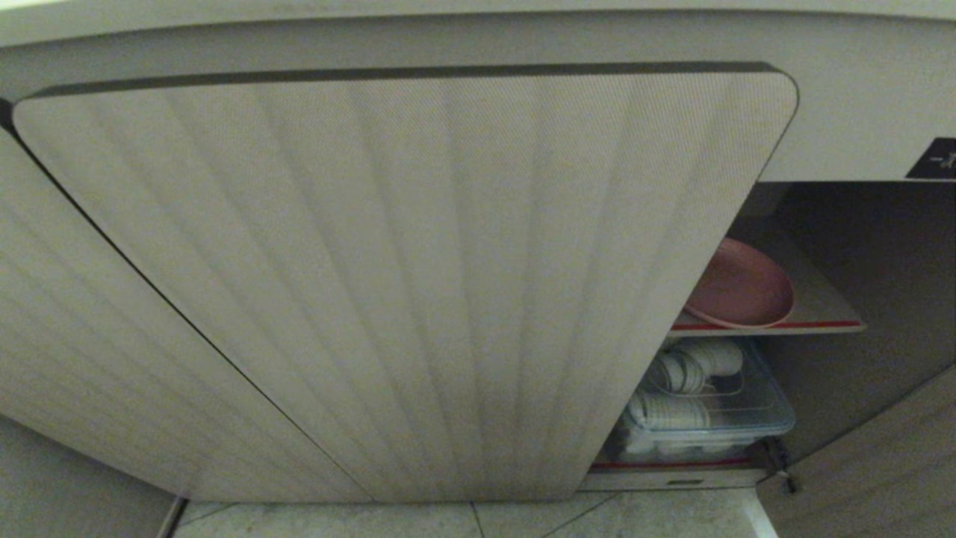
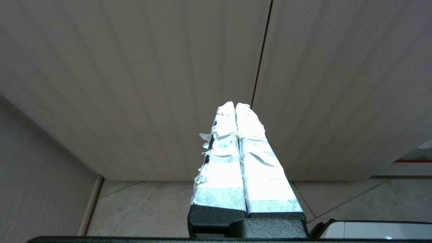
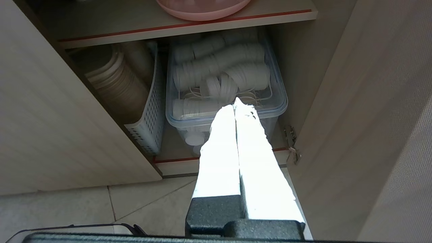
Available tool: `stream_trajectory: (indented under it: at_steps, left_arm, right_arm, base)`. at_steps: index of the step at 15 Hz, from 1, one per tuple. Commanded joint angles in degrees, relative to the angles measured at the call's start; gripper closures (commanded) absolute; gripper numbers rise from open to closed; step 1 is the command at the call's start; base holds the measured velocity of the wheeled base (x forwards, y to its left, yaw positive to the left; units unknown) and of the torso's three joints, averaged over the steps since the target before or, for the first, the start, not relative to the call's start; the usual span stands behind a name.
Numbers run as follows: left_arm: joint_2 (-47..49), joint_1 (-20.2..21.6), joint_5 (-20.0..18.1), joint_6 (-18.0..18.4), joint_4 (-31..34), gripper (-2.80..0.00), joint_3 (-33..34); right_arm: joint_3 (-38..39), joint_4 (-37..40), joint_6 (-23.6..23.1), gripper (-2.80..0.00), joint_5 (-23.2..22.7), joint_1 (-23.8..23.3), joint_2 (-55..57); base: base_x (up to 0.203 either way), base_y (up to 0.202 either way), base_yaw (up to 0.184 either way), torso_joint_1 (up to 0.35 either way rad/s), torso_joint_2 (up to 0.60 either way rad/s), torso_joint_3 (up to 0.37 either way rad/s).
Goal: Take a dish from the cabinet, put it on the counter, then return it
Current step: Close the cabinet door
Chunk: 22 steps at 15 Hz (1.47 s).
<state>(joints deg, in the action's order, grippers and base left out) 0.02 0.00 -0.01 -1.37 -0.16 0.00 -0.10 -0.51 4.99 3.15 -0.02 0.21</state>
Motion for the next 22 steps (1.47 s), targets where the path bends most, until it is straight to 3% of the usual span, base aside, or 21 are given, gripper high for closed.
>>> stream_trajectory:
  at_steps: [1,22]
  left_arm:
    - [0.0,0.0,0.0,0.0,0.0,0.0,0.0]
    - [0.0,0.0,0.0,0.0,-0.1,0.0,0.0]
  right_arm:
    - [0.0,0.0,0.0,0.0,0.0,0.0,-0.2]
    - [0.0,0.0,0.0,0.0,0.0,0.0,-0.2]
  base:
    - [0.0,0.0,0.0,0.0,0.0,0.0]
    - [0.0,0.0,0.0,0.0,0.0,0.0]
